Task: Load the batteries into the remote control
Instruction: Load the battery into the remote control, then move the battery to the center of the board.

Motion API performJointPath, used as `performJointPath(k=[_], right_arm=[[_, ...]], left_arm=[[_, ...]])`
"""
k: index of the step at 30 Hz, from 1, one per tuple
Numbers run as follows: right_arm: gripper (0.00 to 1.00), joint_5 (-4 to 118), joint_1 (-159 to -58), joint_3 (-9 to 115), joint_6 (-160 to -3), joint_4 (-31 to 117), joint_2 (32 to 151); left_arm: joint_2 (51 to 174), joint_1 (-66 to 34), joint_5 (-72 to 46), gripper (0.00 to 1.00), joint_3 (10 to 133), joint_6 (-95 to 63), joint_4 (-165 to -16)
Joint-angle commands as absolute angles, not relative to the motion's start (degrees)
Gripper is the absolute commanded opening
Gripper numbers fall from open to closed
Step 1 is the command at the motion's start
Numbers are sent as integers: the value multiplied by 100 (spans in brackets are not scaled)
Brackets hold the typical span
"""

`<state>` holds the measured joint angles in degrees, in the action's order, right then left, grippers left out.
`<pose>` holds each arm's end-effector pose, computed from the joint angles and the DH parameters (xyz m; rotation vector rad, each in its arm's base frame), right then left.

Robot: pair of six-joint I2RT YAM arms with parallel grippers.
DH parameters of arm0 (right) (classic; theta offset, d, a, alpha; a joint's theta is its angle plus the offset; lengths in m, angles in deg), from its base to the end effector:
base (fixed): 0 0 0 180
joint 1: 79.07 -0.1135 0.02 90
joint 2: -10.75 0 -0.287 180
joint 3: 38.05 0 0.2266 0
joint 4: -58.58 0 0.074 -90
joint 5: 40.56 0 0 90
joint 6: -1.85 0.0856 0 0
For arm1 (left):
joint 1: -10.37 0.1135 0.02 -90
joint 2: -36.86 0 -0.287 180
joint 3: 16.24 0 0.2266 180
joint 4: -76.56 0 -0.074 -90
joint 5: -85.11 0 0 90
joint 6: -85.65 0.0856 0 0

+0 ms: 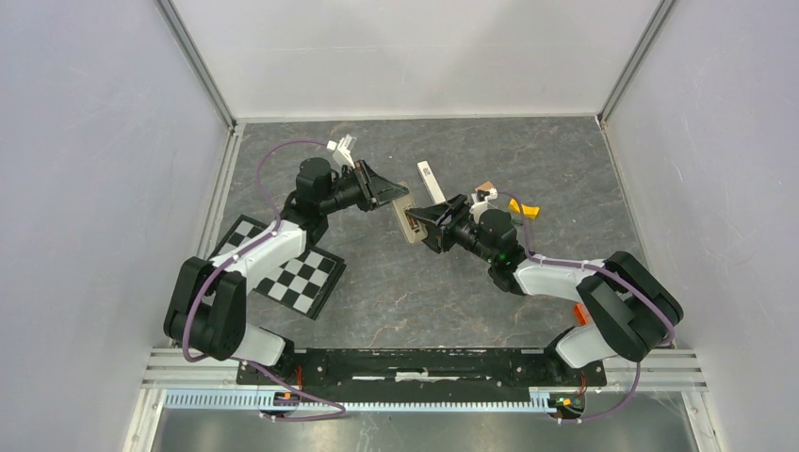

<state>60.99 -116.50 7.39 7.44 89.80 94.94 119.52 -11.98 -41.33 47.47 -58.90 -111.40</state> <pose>0.2470 0.2106 0.2365 0.8582 1.9262 1.7732 0.2932 -0.1755 0.2973 -0.0319 1.9926 -1.4818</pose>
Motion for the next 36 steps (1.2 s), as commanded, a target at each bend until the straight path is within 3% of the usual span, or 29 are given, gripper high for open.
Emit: performJointPath(k=[1,8,9,14,19,23,28,31,36], right_arm=[[55,6119,-11634,772,840,9658,9480],[49,6104,-11640,702,810,9741,9481],[52,6102,-11625,696,766,9788,9479],[88,6278,-11450,660,160,9986,9371],[95,6621,-11099,688,-1358,9007,8905],[93,6074,-10724,807,-3246,6978,8233],[87,3669,-10496,1789,-5968,4193,8161],[80,2854,-10309,1944,-7053,3764,8363],[63,2661,-9981,2089,-7832,3522,8761]], left_arm=[[11808,-1239,-4268,2,4735,-5612,-11113],[11796,-1235,-4239,2,4814,-5665,-10982],[11795,-1239,-4231,2,4822,-5658,-10968],[11777,-1185,-4180,2,4834,-5514,-10841],[11698,-888,-4201,2,4783,-5411,-10729],[11637,-624,-4233,2,4787,-5287,-10564],[11555,-580,-4132,2,4757,-5155,-10364],[11544,-580,-4127,2,4724,-5164,-10332],[11517,-580,-4136,2,4684,-5156,-10286]])
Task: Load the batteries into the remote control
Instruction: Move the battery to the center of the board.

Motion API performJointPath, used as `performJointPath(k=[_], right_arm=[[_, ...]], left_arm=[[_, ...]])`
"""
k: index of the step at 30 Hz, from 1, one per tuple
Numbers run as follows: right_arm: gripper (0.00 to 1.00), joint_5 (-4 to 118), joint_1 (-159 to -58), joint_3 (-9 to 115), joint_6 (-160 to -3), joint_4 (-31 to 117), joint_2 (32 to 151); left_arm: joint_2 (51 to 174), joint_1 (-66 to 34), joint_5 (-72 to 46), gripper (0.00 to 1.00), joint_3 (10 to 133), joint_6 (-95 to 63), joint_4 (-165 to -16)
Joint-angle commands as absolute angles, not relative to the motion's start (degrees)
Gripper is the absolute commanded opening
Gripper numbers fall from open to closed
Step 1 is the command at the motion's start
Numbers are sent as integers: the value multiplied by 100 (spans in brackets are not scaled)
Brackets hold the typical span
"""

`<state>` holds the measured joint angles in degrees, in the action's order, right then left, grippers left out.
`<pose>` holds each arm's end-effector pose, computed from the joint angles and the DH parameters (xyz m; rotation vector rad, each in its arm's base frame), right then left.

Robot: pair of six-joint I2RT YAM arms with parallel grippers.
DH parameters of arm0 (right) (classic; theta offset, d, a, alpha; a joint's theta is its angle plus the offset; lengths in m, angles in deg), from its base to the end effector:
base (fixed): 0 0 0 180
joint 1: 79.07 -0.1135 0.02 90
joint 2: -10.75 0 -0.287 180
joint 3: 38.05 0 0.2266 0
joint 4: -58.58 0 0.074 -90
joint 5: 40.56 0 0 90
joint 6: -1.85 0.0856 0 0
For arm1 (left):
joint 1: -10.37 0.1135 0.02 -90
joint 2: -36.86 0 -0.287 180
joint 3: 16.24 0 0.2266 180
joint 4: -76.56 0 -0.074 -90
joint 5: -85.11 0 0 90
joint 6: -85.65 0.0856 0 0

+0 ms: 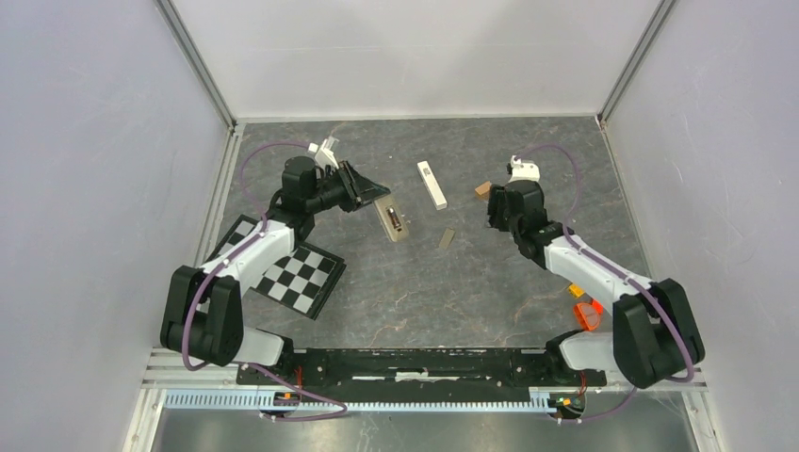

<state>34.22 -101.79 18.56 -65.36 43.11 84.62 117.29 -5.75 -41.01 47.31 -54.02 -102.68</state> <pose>0.2747 0.0907 0.2373 0.1559 2.1196 0.1865 0.2987 -0.1389 0.2873 -0.1207 2.0545 -1.3433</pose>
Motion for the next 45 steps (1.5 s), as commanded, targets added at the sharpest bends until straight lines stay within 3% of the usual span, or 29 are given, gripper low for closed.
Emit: performJointPath(k=[1,11,20,28,35,40,45], right_arm=[[60,2616,-9925,2184,-7818,3428,8865],[49,2632,-9425,2655,-7631,3505,9854],[53,2962,-9143,2749,-7699,3669,10187],[35,3089,-8929,2705,-7598,3907,10323],[41,3378,-8839,2757,-7425,4083,10472],[57,3336,-8839,2915,-7281,4078,10679],[63,3266,-8839,2915,-7136,4060,10706]], left_arm=[[11512,-580,-4141,2,4677,-5163,-10285],[11452,-580,-4305,2,4633,-5113,-10309],[11305,-580,-4400,2,4560,-4944,-10355],[11374,-580,-4417,2,4599,-4975,-10373],[11406,-580,-4417,2,4604,-4991,-10371],[11391,-580,-4430,2,4613,-4990,-10373],[11371,-580,-4435,2,4604,-4996,-10370]])
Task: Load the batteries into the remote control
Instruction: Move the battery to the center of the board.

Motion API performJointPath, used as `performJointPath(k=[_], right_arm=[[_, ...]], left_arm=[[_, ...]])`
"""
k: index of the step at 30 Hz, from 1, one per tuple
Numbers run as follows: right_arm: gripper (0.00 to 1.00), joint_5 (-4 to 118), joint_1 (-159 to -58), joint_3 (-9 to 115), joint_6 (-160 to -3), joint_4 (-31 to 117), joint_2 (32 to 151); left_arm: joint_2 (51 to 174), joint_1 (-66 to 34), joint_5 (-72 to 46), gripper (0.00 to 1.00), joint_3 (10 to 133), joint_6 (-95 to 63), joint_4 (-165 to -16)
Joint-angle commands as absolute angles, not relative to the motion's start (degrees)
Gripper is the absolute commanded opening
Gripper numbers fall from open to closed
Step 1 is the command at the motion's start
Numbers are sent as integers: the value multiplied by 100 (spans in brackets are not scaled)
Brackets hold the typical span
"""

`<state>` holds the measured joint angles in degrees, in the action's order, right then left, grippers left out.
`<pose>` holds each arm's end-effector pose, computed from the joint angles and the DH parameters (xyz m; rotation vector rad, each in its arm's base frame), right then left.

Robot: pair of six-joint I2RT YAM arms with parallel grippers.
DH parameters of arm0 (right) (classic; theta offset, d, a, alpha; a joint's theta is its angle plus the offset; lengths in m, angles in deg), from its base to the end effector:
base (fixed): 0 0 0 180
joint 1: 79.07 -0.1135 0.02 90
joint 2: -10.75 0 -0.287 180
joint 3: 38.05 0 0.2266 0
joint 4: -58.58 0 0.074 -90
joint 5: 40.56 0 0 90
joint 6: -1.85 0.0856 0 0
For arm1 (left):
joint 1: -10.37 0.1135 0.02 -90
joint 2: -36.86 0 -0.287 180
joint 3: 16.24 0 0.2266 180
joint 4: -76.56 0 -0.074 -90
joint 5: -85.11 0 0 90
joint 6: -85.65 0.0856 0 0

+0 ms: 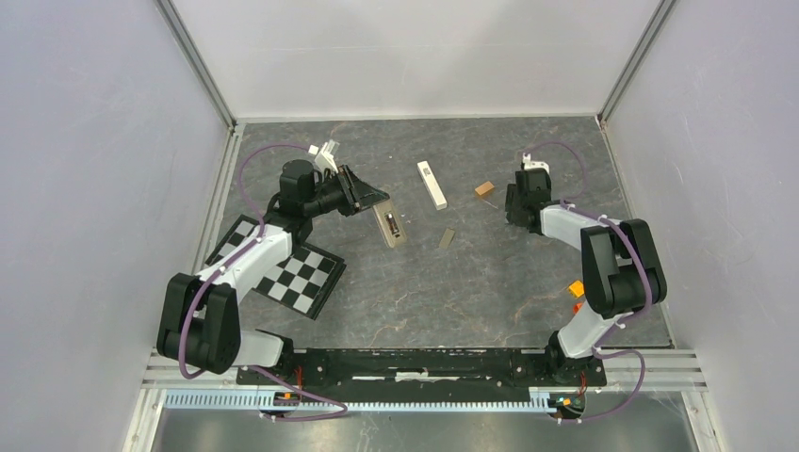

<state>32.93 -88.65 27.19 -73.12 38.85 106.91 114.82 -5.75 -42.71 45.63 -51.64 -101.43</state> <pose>0.3434 0.0333 0.1617 0.2393 2.4001 -0.1579 0.2856 -0.1372 0.2874 -0.0587 2.0585 -1.3442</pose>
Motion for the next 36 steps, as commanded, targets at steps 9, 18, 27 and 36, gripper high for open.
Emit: performJointPath(k=[9,18,27,36], right_arm=[[70,3199,-8839,3004,-6765,4029,10836],[75,2409,-8949,2567,-5400,4052,10715],[81,2082,-9092,2816,-5049,4037,11193],[81,2096,-9165,3068,-5098,4101,11470]], left_arm=[[11360,-580,-4452,2,4613,-5000,-10373],[11386,-580,-4461,2,4592,-5031,-10423],[11417,-580,-4496,2,4592,-5120,-10549],[11468,-580,-4512,2,4630,-5120,-10547]])
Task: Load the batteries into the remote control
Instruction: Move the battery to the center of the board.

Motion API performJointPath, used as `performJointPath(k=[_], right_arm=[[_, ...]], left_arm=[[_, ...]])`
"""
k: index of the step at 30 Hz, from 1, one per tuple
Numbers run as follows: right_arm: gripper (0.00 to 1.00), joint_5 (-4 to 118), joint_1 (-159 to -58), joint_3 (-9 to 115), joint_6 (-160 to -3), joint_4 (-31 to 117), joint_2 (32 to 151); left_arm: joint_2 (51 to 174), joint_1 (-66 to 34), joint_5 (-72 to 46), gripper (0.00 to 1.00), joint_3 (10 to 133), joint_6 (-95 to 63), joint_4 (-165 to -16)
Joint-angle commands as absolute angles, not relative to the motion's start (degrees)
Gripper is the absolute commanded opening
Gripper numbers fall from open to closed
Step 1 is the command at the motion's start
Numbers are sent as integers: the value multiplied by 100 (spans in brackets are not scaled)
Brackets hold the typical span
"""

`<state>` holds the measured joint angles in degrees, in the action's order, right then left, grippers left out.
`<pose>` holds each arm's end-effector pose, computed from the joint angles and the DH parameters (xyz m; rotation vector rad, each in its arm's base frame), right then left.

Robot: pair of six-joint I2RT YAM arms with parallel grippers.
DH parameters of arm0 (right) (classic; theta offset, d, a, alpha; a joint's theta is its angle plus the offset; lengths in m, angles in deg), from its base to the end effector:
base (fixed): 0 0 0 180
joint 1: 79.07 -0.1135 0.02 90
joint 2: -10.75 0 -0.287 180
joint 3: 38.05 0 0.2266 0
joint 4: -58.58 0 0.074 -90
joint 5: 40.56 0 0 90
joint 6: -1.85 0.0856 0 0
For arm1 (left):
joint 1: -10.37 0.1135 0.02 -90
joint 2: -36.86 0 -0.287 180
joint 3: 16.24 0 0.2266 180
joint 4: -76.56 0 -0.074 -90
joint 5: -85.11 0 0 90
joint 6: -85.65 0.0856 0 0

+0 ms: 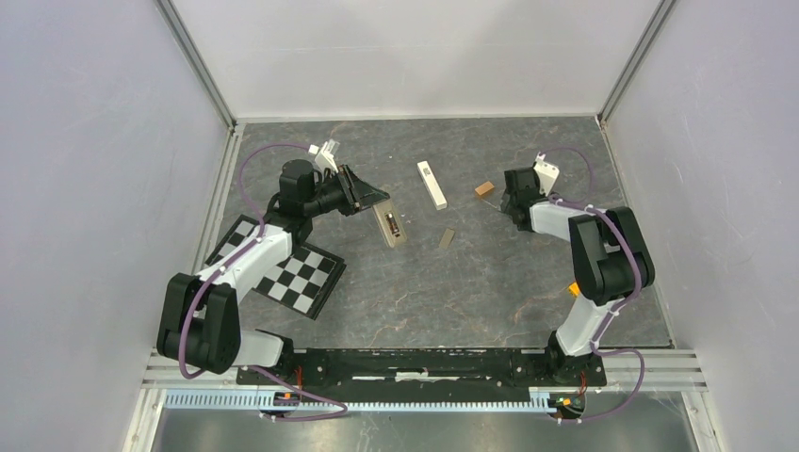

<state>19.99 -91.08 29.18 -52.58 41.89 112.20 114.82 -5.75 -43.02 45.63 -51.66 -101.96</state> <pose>0.3589 0.0333 0.1521 0.6836 2.2208 -0.2251 0.2856 -0.1376 0.2887 -0.0499 2.0502 -1.3499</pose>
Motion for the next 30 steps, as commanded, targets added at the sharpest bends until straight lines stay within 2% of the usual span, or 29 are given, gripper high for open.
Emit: performJointPath(k=[1,6,14,21,28,30], right_arm=[[82,2095,-9186,3095,-5102,4100,11481],[85,2098,-9314,3213,-5150,4079,11543],[81,2315,-9330,3129,-5270,4047,11384],[70,2555,-9331,2912,-5279,4112,11158],[65,2510,-9325,2955,-5409,4195,11285],[61,2492,-9322,2954,-5497,4274,11325]], left_arm=[[11473,-580,-4514,2,4640,-5120,-10549],[11514,-580,-4515,2,4674,-5128,-10558],[11491,-576,-4531,2,4648,-5112,-10558],[11477,-580,-4540,2,4631,-5117,-10558],[11437,-580,-4540,2,4596,-5110,-10558],[11414,-575,-4540,2,4594,-5104,-10558]])
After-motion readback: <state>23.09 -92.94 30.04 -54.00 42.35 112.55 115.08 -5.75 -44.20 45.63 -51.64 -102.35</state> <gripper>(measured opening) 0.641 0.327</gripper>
